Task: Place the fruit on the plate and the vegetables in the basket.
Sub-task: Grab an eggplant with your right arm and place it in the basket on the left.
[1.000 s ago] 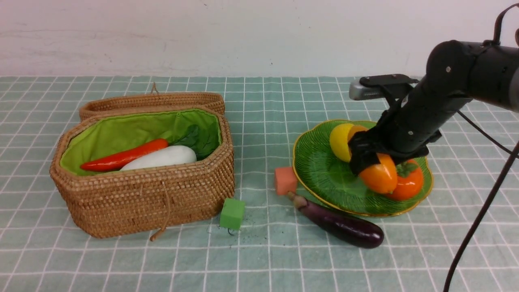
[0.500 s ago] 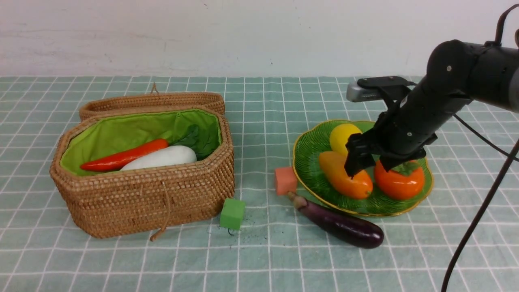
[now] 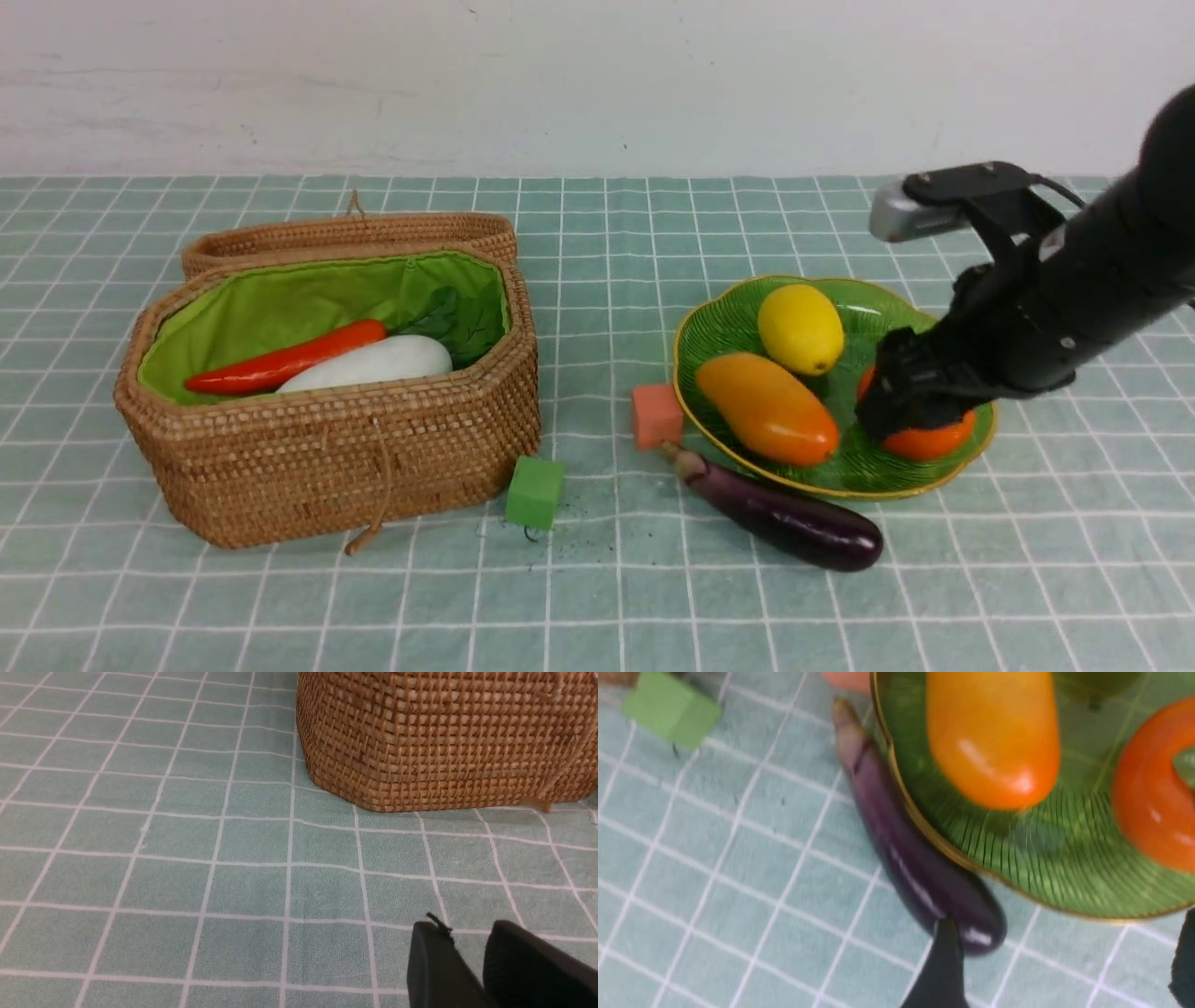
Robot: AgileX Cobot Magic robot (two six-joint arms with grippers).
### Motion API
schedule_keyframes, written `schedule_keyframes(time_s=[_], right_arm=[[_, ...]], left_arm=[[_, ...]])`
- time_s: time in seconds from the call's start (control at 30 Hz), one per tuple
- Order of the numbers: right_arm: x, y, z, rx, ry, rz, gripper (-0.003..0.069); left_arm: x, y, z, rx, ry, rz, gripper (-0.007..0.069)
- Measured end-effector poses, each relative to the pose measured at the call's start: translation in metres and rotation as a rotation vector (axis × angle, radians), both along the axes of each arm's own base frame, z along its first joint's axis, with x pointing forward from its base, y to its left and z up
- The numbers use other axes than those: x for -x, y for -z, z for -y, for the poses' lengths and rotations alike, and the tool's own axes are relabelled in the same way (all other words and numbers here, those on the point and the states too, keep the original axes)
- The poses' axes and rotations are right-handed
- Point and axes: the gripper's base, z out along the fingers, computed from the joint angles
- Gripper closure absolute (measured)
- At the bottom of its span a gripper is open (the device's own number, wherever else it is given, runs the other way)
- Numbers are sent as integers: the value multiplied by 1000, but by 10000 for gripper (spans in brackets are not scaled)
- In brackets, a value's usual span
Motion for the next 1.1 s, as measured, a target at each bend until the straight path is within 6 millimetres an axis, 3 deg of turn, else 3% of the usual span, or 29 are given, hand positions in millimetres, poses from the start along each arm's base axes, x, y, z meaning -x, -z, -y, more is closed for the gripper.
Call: schedule_keyframes(time_s=[0.27,0.5,0.87,1.1], right_arm=[[23,28,1,-30,-27,-63,76],[37,52,-1,-7,-222,-40,75],[45,73,3,124,-468,95,75],[35,78,-1,97,-466,181,75]], left_arm=[[0,0,0,0,0,0,449],[0,0,0,0,0,0,440],[0,0,0,0,0,0,428],[0,0,0,0,0,0,421]])
